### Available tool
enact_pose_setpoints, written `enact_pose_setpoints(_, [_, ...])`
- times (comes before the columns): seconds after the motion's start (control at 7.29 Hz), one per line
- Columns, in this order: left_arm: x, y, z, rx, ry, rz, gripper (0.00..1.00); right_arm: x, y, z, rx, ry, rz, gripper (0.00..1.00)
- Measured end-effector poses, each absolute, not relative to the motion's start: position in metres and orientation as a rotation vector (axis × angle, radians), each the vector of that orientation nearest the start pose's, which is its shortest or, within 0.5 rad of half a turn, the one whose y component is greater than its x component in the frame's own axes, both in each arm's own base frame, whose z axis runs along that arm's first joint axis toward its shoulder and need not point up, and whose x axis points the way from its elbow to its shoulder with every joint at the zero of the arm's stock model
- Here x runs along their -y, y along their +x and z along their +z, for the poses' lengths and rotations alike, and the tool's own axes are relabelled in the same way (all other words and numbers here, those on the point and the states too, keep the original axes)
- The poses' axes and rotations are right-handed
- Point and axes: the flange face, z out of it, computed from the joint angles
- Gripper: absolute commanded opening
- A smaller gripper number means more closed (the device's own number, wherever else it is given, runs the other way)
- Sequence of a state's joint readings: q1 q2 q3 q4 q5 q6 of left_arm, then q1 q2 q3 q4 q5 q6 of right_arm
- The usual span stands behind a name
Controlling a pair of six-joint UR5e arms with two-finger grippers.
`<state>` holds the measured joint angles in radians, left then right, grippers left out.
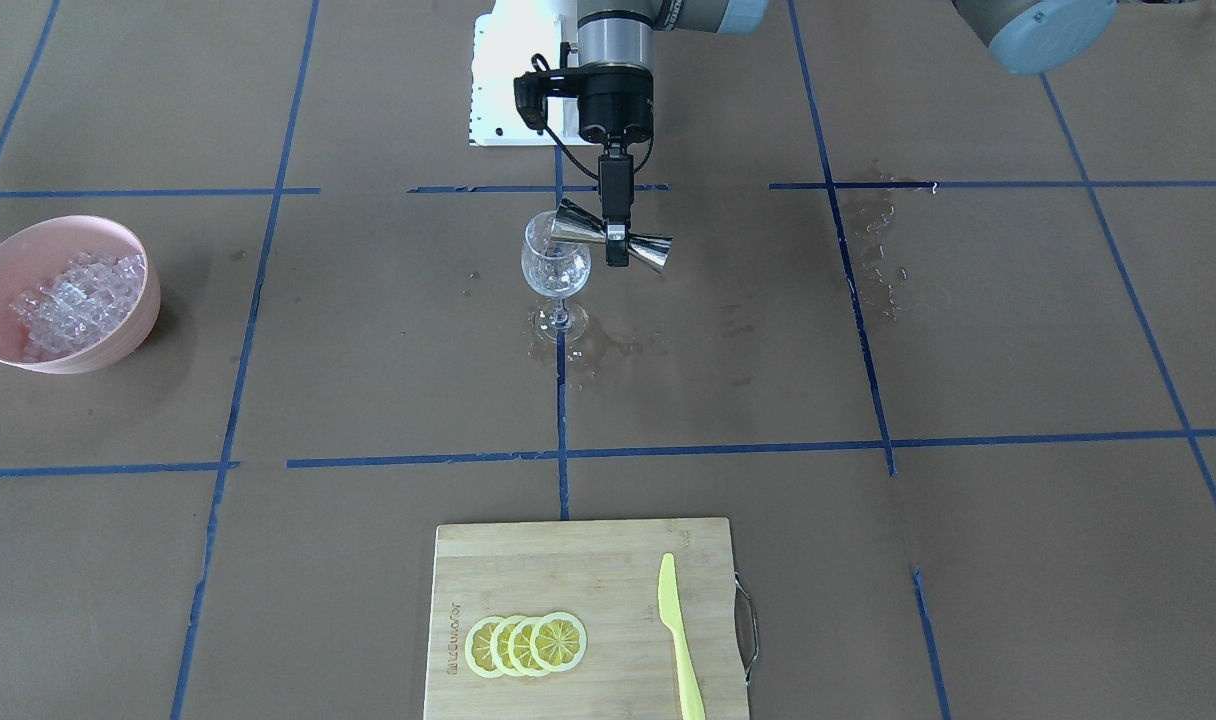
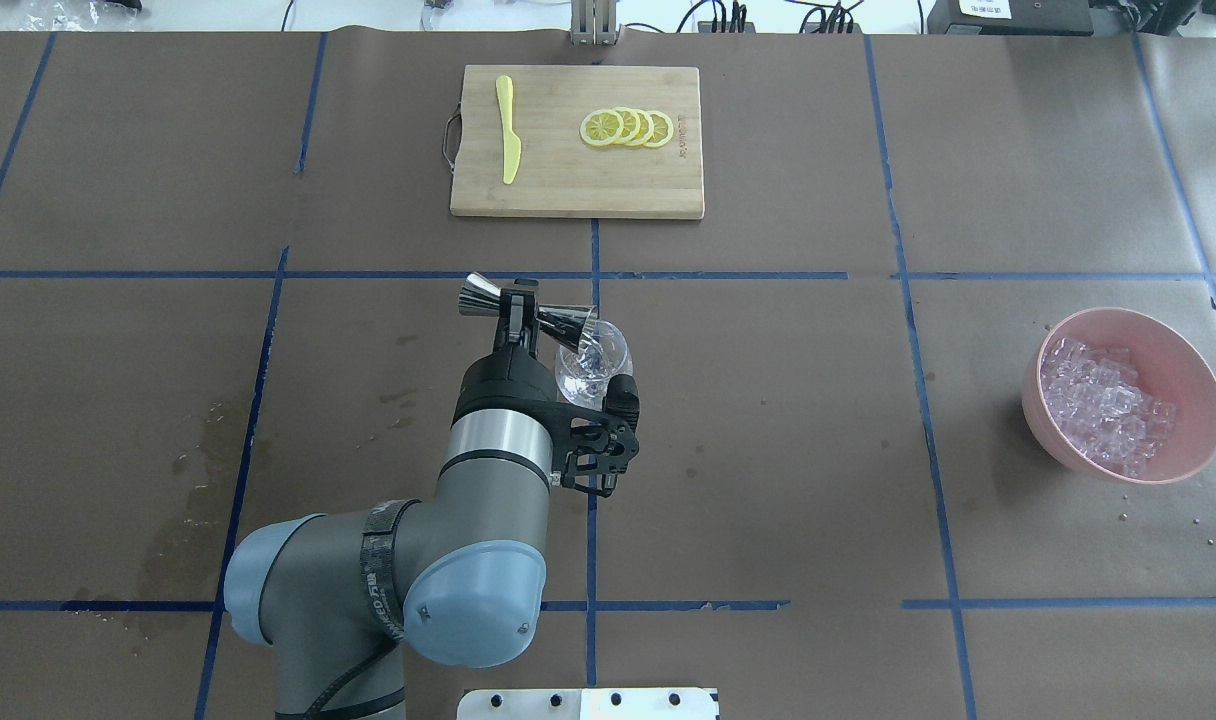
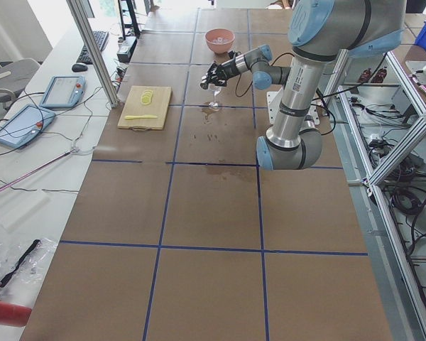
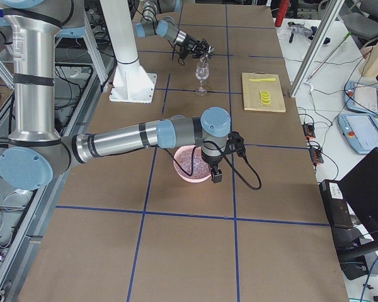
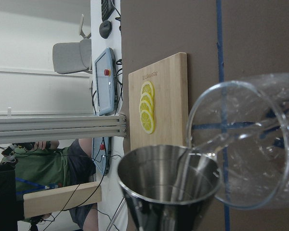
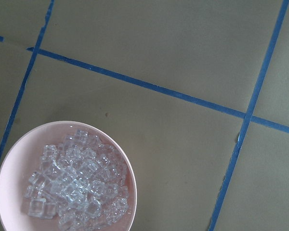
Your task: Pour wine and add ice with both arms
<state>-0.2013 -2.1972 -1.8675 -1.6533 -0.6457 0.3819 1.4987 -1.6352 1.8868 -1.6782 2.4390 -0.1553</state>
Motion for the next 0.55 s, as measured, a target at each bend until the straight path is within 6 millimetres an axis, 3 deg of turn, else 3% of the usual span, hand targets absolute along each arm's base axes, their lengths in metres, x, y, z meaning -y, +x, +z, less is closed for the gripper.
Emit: enact_pose_setpoints(0.55, [0.3298,0.5260,0.1395,0.287,1.305,1.047,0.00,0.4633,0.0240,0.5383,0.863,0.171,-0.274,1.00])
